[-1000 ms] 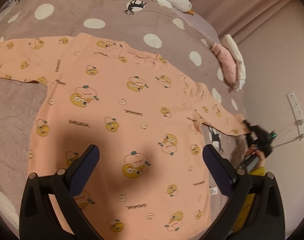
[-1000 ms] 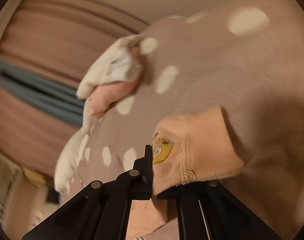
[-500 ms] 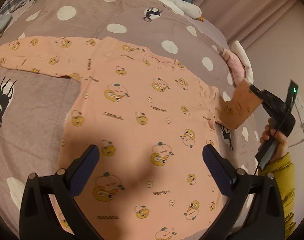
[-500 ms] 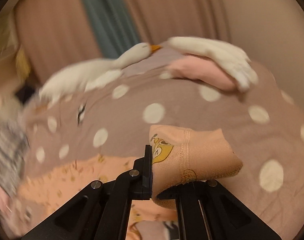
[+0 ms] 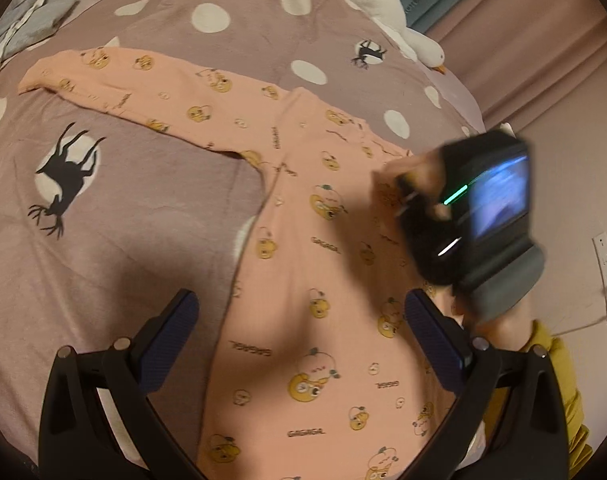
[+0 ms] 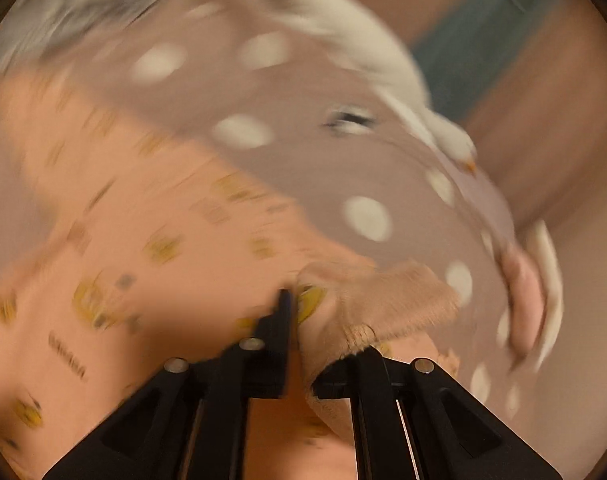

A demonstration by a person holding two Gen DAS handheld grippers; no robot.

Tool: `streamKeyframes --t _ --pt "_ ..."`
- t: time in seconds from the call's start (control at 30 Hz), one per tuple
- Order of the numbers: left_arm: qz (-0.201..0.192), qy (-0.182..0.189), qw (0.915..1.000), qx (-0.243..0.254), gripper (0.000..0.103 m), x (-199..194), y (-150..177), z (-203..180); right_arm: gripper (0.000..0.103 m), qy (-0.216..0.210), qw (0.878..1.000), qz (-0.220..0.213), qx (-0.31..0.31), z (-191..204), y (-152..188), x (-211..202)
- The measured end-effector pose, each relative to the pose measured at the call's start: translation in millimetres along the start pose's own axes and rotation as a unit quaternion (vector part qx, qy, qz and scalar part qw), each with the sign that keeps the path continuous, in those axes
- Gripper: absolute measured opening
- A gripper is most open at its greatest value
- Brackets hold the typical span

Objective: Fold small clothes
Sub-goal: 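Fold the held sleeve across the shirt body with the right gripper, release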

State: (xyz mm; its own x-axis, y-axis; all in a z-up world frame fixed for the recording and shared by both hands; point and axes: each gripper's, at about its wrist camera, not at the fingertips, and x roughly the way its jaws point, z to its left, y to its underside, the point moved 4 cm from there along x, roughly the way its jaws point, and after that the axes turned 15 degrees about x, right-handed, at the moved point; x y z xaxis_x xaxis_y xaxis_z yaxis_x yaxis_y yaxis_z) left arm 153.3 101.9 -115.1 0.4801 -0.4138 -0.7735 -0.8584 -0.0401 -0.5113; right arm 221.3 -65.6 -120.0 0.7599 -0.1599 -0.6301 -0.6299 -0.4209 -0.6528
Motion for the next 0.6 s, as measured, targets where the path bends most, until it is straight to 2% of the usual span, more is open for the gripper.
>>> streamKeyframes --t 0.03,0.1,0.13,0.17,0.2,0.23,0.3,0.33,0.4,0.43,0.47,0.5,0.53,0.6 --pt "-0.002 -0.001 1.0000 -0.005 0.103 -1.1 0.2 3.1 0.005 0.019 0.998 -0.003 -0.058 21.8 9.1 3.4" --pt "-0.008 -0.002 0.9998 -0.015 0.103 -4.1 1.0 10.0 0.009 0.044 0.991 -0.017 -0.127 46.7 19.0 3.5" --pt "-0.009 -0.004 0.9997 -0.021 0.103 -5.3 1.3 13.3 0.021 0.063 0.981 -0.032 -0.182 58.4 27.8 1.8" --pt "-0.011 -0.006 0.9996 -0.026 0.103 -6.6 1.4 17.1 0.040 0.080 0.971 -0.044 -0.223 65.4 34.5 -0.2" --pt "-0.012 -0.007 0.9994 -0.032 0.103 -7.2 1.0 19.9 0.048 0.100 0.956 -0.067 -0.269 72.0 40.2 -2.9" --pt "-0.014 -0.008 0.9992 -0.036 0.103 -7.8 0.4 21.6 0.053 0.122 0.933 -0.109 -0.320 76.0 47.0 -10.5" --pt "-0.018 -0.011 0.9990 -0.040 0.103 -9.1 -0.7 23.8 0.055 0.135 0.914 -0.140 -0.356 75.9 50.0 -20.2" --pt "-0.019 -0.010 0.9990 -0.040 0.103 -9.0 -1.5 23.4 0.055 0.128 0.915 -0.143 -0.355 71.1 49.1 -25.9" --pt "-0.022 -0.004 0.9991 -0.036 0.103 -6.6 -5.6 20.9 0.055 0.106 0.933 -0.133 -0.317 53.7 43.5 -35.9" --pt "-0.023 -0.002 0.9993 -0.031 0.103 -5.1 -8.3 18.3 0.055 0.091 0.947 -0.123 -0.283 41.4 40.1 -42.4" --pt "-0.024 0.003 0.9994 -0.026 0.103 -2.5 -12.1 15.4 0.055 0.070 0.963 -0.110 -0.238 24.9 37.5 -48.7" --pt "-0.025 0.010 0.9994 -0.023 0.103 0.4 -16.0 12.8 0.055 0.054 0.973 -0.098 -0.202 13.9 36.7 -52.8" --pt "-0.028 0.023 0.9991 -0.022 0.103 3.8 -20.9 9.1 0.055 0.020 0.987 -0.077 -0.138 -7.7 37.0 -58.0" --pt "-0.030 0.047 0.9981 -0.026 0.103 12.9 -30.8 1.6 0.056 -0.034 0.997 -0.048 -0.044 -35.7 44.9 -63.4"
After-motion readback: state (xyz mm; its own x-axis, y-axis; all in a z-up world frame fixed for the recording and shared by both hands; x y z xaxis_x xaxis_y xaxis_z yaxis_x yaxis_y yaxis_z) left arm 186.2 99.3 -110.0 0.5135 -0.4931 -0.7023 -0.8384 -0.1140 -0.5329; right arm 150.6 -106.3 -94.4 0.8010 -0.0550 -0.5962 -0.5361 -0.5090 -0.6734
